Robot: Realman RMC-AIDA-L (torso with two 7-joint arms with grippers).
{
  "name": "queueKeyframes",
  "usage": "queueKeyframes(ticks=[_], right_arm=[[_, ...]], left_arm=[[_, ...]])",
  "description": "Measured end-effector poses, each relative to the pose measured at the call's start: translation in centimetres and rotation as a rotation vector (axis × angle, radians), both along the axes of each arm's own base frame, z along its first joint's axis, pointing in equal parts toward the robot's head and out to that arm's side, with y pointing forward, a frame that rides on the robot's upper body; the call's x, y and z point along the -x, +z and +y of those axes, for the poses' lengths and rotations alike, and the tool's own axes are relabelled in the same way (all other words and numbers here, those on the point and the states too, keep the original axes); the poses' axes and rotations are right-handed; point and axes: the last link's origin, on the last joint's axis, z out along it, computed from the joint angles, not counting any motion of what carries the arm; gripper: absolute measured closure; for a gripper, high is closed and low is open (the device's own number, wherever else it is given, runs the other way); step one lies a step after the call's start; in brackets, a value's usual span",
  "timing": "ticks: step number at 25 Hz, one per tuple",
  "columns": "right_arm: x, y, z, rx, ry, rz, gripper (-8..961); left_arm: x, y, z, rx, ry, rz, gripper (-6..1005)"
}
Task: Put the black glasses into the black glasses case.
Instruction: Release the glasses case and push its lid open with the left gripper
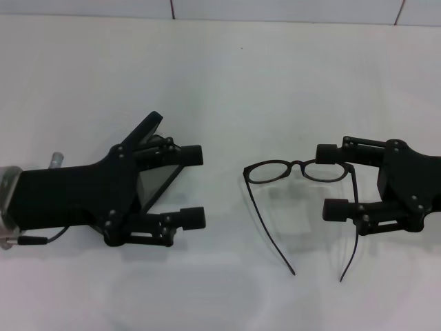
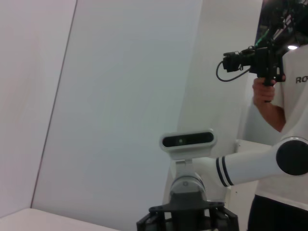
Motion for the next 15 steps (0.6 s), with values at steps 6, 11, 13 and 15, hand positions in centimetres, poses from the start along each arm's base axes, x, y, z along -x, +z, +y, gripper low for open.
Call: queueKeyframes(ticks=[6, 11, 13, 15], right_arm=[[-0.04, -0.04, -0.03, 0.002, -0.002, 0.002, 69], [-0.05, 0.03, 0.01, -0.004, -0.003, 0.005, 71], [-0.04, 0.04, 0.02, -0.006, -0.003, 0.006, 72], [-0.04, 0.06, 0.03, -0.007, -0.003, 0.007, 73]], left_arm=[[0.0, 0.05, 0.07, -0.009, 0.006, -0.006, 126], [-0.09, -0.09, 0.04, -0.008, 0.006, -0.01, 127], [-0.11, -0.11, 0.03, -0.007, 0.006, -0.011, 128], [-0.11, -0.12, 0.03, -0.007, 0.006, -0.011, 129]])
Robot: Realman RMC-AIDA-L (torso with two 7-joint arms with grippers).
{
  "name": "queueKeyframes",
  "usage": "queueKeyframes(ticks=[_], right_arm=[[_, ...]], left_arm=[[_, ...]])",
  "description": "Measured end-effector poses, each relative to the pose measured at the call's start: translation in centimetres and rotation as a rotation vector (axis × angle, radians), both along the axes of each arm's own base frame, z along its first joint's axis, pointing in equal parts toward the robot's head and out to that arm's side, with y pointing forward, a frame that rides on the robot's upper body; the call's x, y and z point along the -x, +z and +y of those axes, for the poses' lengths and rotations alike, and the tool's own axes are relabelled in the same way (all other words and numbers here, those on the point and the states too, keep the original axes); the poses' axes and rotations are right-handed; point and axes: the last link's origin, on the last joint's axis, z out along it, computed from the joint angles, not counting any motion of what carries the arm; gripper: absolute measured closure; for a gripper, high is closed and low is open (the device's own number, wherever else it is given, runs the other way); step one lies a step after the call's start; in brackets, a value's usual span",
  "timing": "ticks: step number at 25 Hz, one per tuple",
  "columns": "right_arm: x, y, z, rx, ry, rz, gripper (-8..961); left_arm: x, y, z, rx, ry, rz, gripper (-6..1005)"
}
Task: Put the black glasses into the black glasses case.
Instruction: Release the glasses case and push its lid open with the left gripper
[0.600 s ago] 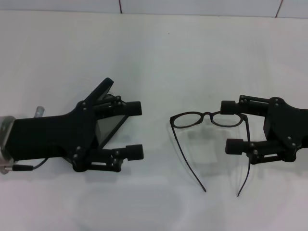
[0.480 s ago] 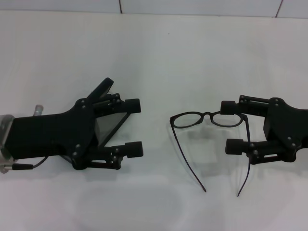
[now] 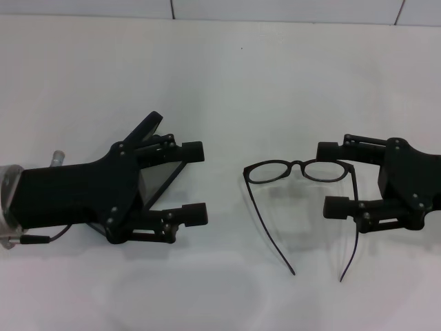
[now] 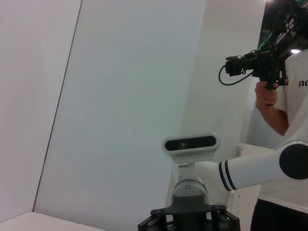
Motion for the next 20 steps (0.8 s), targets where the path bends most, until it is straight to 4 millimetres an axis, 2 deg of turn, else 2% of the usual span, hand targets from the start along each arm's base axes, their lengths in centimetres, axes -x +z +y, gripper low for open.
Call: queueKeyframes(ticks=[5, 10, 14, 17, 20], right_arm=[[-0.2, 0.1, 0.0, -0.015, -0.003, -0.002, 75], [-1.5, 0.4, 0.6, -0.084, -0.066, -0.034, 77], [-3.1, 1.1, 0.2, -0.134, -0.141, -0.029, 79], [-4.0, 1.6, -0.3, -0.163, -0.182, -0.016, 80], [-4.4, 1.5, -0.5, -0.17, -0.2, -0.002, 81]], left_arm=[[-0.2, 0.5, 0.4, -0.031, 0.015, -0.025, 130], [-1.3, 3.9, 3.5, -0.156, 0.215, -0.051, 132], [-4.2, 7.5, 5.2, -0.212, 0.316, 0.172, 133], [-6.5, 8.5, 6.0, -0.241, 0.419, 0.43, 173], [-7.5, 8.3, 6.2, -0.281, 0.524, 0.669, 190]])
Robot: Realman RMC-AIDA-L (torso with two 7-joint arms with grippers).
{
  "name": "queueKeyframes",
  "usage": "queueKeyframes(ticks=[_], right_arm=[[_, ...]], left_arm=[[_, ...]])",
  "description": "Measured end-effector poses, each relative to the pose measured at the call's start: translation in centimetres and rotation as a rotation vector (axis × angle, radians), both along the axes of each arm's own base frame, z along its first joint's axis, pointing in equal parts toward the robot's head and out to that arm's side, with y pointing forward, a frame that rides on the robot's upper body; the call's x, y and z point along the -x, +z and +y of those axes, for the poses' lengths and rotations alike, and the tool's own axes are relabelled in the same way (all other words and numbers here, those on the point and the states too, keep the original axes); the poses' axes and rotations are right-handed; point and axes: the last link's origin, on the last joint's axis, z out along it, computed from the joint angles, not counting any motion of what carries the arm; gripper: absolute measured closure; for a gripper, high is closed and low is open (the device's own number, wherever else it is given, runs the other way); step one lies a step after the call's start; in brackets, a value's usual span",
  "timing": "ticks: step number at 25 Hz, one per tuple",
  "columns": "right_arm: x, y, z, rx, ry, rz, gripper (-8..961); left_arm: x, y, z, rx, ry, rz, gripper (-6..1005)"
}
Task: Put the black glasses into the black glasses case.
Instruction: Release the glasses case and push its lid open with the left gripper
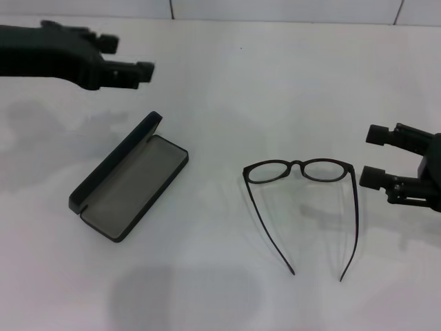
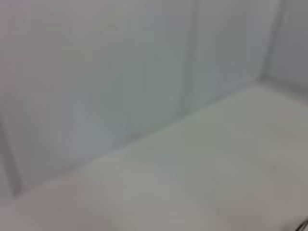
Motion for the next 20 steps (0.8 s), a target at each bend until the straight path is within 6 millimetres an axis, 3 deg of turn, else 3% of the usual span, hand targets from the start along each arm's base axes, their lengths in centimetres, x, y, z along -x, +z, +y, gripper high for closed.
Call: queueKeyframes(ticks=[1, 7, 20], right_arm=[[-0.1, 0.0, 0.0, -0.005, -0.004, 0.005, 81], [-0.3, -0.1, 0.0, -0.02, -0.01, 0.02, 84], [-0.1, -0.1, 0.4, -0.035, 0.006, 0.011, 89]], left_arm=[[0.0, -0.8, 0.0, 0.002, 0.071, 0.109, 196], [0.7, -4.1, 0.3, 0.053, 0.188, 0.311, 231], [2.3, -7.5, 2.0, 0.146, 0.254, 0.405, 243]])
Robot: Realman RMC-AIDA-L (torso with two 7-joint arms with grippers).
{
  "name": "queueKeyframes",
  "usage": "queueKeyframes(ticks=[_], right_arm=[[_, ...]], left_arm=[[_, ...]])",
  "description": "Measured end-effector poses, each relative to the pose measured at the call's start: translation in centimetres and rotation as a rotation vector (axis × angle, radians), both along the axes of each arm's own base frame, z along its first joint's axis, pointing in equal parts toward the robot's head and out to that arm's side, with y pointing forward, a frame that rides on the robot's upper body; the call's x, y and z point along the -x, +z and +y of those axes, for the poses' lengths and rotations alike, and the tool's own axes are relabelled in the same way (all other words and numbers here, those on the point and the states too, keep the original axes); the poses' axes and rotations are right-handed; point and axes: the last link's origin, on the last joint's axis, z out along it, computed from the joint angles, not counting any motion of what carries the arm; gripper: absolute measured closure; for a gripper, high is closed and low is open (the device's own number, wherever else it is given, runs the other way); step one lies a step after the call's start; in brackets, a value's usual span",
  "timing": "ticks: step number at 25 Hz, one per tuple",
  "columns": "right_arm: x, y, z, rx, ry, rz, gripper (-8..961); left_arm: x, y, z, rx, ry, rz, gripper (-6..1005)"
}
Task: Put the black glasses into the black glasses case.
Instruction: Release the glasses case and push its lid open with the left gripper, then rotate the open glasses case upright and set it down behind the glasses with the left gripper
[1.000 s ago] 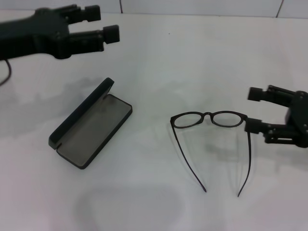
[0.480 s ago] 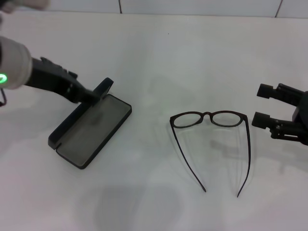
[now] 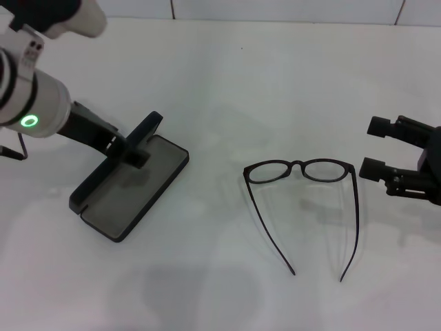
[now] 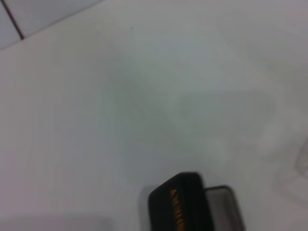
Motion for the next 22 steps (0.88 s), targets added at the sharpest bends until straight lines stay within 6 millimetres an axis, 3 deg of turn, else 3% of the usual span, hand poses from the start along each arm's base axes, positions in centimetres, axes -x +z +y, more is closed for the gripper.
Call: queueKeyframes(ticks=[7, 12, 22], right_arm=[[-0.4, -0.2, -0.1, -0.005, -0.018, 0.0, 92], [-0.4, -0.2, -0.2, -0.009, -0.018, -0.001, 94], [-0.4, -0.3, -0.1, -0.013, -0.016, 0.001, 98]], left_arm=[[1.1, -1.6, 0.8, 0.017, 0.027, 0.142, 251], [0.2, -2.3, 0.6, 0.036, -0.002, 0.172, 438], [-0.5, -2.0, 0.6, 0.019, -0.029, 0.172, 648]])
